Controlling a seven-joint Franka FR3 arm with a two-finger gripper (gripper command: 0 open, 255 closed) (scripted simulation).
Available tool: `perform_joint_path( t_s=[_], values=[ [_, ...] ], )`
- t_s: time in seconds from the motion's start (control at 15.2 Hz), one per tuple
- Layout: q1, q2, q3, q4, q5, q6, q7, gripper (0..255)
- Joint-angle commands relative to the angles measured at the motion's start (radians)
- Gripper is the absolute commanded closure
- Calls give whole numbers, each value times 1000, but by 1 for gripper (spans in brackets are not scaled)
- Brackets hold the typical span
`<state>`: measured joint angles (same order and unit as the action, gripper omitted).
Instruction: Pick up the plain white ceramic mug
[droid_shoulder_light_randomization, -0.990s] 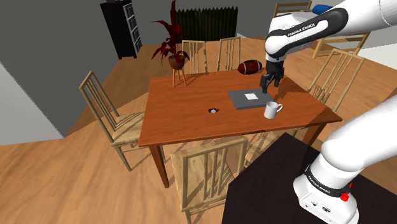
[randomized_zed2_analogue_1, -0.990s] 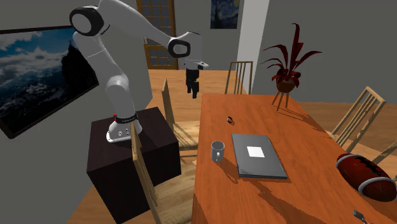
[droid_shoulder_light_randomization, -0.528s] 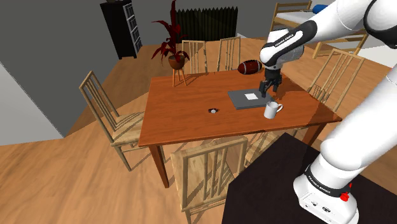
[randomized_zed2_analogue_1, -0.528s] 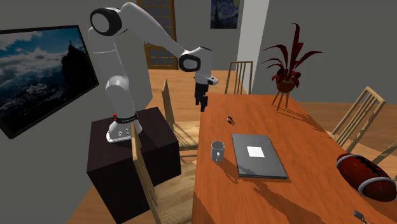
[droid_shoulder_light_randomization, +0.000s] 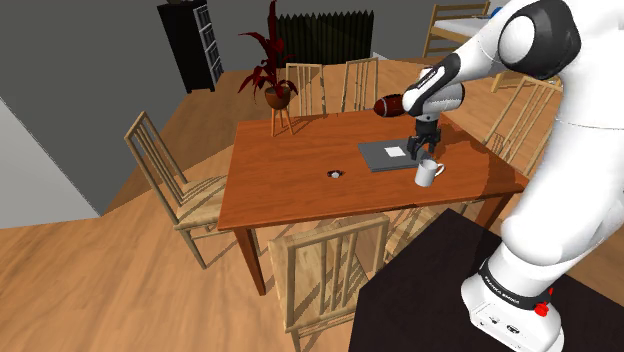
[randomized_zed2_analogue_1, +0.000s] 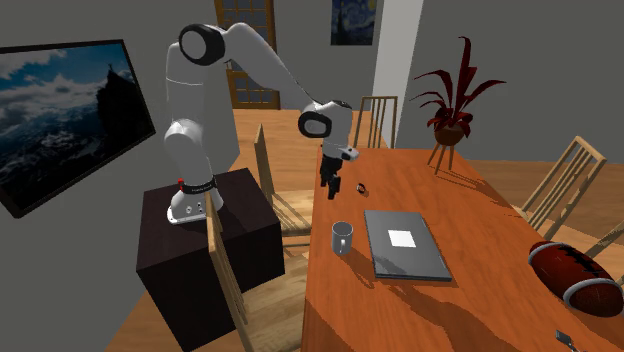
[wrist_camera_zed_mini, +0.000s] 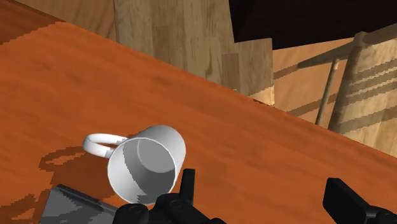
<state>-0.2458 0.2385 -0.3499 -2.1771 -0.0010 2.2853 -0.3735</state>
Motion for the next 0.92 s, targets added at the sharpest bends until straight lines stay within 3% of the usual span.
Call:
perform_joint_path(
  t_s=[0.0,0.46,0.86],
  values=[
    [-29,90,0,50,39,28,-34,0],
    [-127,344,25,249,129,47,-94,0],
    [-141,409,43,261,148,99,-102,0]
  ],
)
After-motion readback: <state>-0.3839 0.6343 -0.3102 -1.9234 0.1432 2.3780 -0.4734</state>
